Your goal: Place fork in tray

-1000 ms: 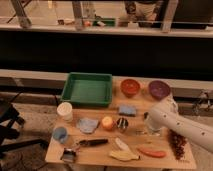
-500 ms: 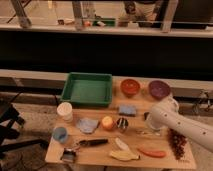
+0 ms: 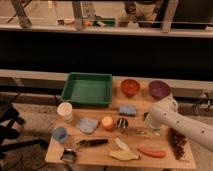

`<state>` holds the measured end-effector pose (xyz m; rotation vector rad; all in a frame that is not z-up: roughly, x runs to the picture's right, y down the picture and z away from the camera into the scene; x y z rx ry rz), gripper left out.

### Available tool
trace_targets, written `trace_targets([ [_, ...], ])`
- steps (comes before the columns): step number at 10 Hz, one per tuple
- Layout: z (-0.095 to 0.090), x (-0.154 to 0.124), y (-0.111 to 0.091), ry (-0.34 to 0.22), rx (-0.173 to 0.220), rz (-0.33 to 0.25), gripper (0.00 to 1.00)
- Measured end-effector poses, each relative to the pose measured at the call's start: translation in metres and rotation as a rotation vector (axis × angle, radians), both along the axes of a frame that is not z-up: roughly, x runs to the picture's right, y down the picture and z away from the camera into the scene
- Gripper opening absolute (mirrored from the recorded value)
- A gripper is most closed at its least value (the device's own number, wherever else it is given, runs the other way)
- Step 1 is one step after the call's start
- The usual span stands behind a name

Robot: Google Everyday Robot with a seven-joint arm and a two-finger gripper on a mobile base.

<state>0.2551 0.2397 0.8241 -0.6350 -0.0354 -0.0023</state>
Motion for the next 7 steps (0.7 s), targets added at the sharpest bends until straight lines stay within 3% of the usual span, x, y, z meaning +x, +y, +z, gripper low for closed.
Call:
trace_targets([
  [3,-0.0001,-0.0015,-0.0010,-0.005,0.000,-0.007,0.04],
  [7,0.0032,-0.0014,0.0015,-0.024,0.000,-0.008,0.00],
])
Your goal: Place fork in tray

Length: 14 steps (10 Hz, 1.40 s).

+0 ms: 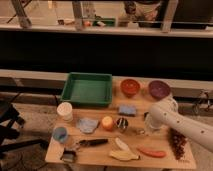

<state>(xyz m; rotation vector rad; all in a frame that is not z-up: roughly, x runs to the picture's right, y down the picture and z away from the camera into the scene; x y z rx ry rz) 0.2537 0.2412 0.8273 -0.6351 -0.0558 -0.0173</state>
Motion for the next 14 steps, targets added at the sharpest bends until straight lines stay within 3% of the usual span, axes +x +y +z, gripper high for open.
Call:
trace_targets([
  [4,-0.010,0.007,-0.001,0.004,0.005,0.009,0.00],
  [8,-0.049,0.010,-0.027,-0.009,0.073,0.028,0.00],
  [14,-0.102,-0.011,-0.049,-0.038,0.162,0.000,0.00],
])
